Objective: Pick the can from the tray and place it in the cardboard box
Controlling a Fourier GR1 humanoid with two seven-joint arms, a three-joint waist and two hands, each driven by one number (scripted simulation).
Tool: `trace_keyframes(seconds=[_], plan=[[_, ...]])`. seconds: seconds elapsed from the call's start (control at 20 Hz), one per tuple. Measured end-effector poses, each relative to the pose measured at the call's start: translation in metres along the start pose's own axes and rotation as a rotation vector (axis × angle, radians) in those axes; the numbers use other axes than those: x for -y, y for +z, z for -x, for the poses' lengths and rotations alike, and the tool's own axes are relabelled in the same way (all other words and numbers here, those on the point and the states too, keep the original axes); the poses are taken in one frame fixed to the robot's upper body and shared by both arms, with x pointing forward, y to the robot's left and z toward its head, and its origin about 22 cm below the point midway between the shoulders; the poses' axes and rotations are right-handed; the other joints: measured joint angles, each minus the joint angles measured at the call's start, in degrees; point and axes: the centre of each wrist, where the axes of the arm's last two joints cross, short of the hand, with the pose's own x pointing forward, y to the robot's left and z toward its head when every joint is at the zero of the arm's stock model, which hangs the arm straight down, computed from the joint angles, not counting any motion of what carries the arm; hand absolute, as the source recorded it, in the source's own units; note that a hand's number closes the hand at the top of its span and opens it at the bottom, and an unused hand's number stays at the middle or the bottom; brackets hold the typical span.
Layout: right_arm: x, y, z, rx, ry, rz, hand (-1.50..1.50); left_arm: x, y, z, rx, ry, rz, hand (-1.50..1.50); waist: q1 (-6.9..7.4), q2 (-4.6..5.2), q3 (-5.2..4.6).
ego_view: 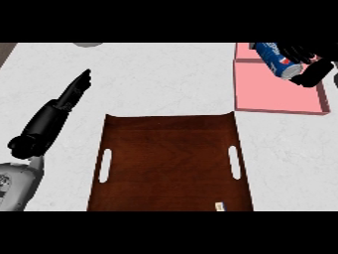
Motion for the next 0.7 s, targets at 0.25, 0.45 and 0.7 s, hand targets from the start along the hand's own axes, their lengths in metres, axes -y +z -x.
trace_keyframes(seconds=[0.25, 0.45, 0.7], plan=[[-0.007, -0.005, 0.022, 0.064, -0.016, -0.124, -1.50, 0.003, 0.001, -0.004, 0.002, -0.002, 0.004, 0.00, 0.31, 0.07, 0.03], [-0.009, -0.008, 0.029, 0.191, -0.113, -0.102, -1.50, -0.003, 0.001, -0.002, -0.002, -0.001, -0.002, 0.00, 0.03, 0.06, 0.07], [-0.008, -0.014, 0.033, 0.307, -0.490, 0.108, -1.50, -0.001, 0.001, 0.001, 0.000, 0.001, -0.006, 0.00, -0.43, -0.01, 0.12]])
